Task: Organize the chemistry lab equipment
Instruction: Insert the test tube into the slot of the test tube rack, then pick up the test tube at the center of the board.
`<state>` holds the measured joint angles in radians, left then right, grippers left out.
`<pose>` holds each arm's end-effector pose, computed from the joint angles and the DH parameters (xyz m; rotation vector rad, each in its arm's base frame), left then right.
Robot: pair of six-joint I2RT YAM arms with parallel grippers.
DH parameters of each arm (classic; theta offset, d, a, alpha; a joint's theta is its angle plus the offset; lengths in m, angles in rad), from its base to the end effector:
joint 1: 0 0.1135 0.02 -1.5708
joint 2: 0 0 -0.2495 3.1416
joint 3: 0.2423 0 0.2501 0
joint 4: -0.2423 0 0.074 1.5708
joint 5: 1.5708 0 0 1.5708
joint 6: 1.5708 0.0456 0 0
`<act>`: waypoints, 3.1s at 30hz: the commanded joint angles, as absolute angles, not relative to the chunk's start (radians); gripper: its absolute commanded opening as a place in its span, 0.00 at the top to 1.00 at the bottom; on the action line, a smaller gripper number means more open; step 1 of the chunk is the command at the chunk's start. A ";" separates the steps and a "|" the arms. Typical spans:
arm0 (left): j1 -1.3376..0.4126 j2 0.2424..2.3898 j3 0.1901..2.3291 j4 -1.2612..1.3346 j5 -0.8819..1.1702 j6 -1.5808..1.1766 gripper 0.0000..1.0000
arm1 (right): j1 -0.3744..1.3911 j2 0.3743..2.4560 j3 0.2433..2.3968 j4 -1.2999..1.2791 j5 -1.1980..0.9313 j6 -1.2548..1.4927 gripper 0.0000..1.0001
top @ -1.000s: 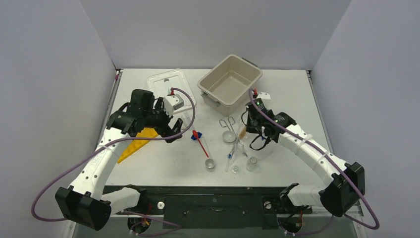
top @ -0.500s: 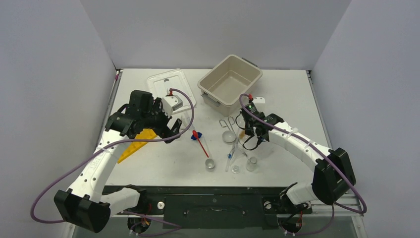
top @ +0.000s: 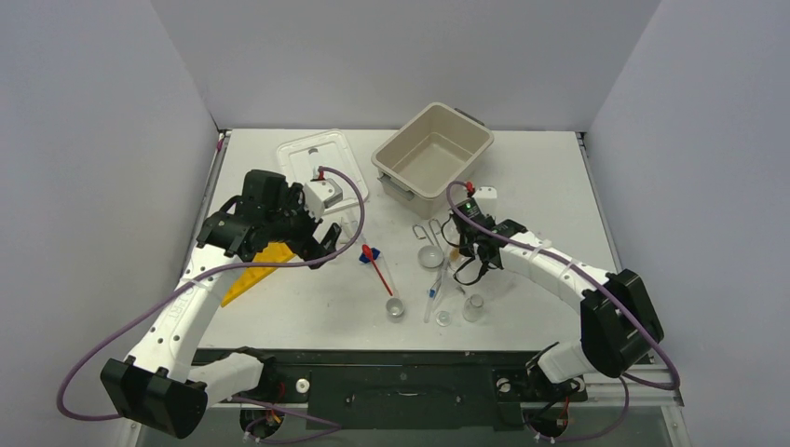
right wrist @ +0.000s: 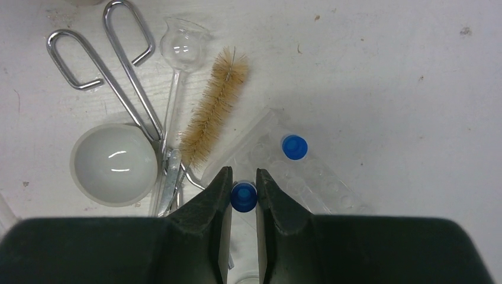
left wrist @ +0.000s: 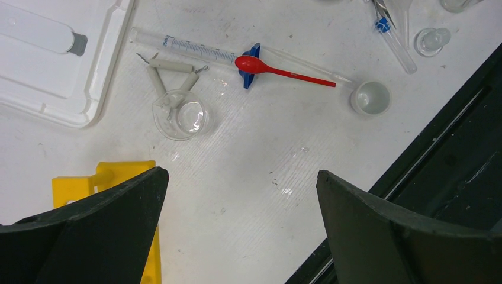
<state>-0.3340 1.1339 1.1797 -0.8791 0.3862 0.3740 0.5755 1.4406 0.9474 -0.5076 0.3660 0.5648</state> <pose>0.2139 -0.0924 0.3246 0.9866 2.1546 -0.4437 0.2545 0.1457 0.2006 0.1208 2.4724 0.0058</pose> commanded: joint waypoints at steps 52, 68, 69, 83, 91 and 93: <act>-0.334 1.088 1.174 -0.844 0.325 0.360 0.03 | 0.894 1.494 0.946 -0.485 0.069 0.793 0.56; -0.334 1.096 1.182 -0.856 0.316 0.370 0.03 | 0.896 1.552 0.901 -0.496 0.133 0.834 0.57; -0.335 1.098 1.182 -0.855 0.316 0.371 0.03 | 0.896 1.554 0.905 -0.498 0.132 0.832 0.57; -0.334 1.092 1.177 -0.857 0.319 0.383 0.03 | 0.897 1.654 0.949 -0.470 0.102 0.838 0.70; -0.334 1.083 1.173 -0.863 0.326 0.391 0.04 | 0.891 1.672 1.042 -0.512 0.121 0.819 1.00; -0.334 1.083 1.174 -0.867 0.335 0.390 0.03 | 0.888 1.656 1.067 -0.536 0.131 0.813 1.00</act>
